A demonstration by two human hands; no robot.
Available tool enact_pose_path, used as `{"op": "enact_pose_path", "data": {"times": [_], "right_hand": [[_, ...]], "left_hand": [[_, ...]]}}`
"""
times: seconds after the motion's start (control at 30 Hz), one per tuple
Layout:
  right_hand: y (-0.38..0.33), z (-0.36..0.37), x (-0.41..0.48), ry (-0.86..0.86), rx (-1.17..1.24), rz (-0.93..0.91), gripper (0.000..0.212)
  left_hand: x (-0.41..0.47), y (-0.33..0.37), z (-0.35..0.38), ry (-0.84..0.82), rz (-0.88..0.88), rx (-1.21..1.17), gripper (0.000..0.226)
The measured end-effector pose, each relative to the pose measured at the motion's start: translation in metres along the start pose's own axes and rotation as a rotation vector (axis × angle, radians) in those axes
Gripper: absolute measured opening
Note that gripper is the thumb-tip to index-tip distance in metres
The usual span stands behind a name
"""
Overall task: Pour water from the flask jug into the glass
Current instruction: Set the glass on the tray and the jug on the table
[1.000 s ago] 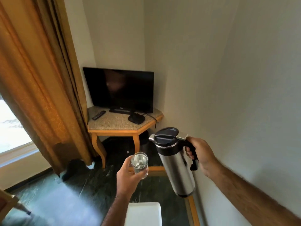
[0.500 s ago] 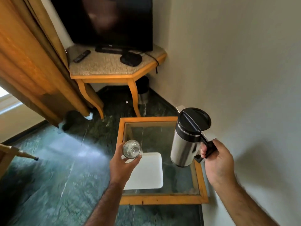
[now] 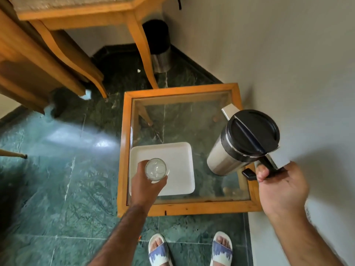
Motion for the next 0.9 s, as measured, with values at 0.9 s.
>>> {"op": "enact_pose_path", "data": {"times": [0.9], "right_hand": [[0.066,-0.034,0.022,0.000,0.076,0.009,0.045]], "left_hand": [[0.036,-0.058,0.049,0.020,-0.070,0.062,0.072]]}}
Point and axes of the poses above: each hand's wrist, its own x-axis towards the middle knuckle, its own z-axis out of the palm, y = z × x, the point moved 1 cm from there along x, towards the middle knuckle, and after that the axes turned 8 degrees about -y, right-handed, at the moved point
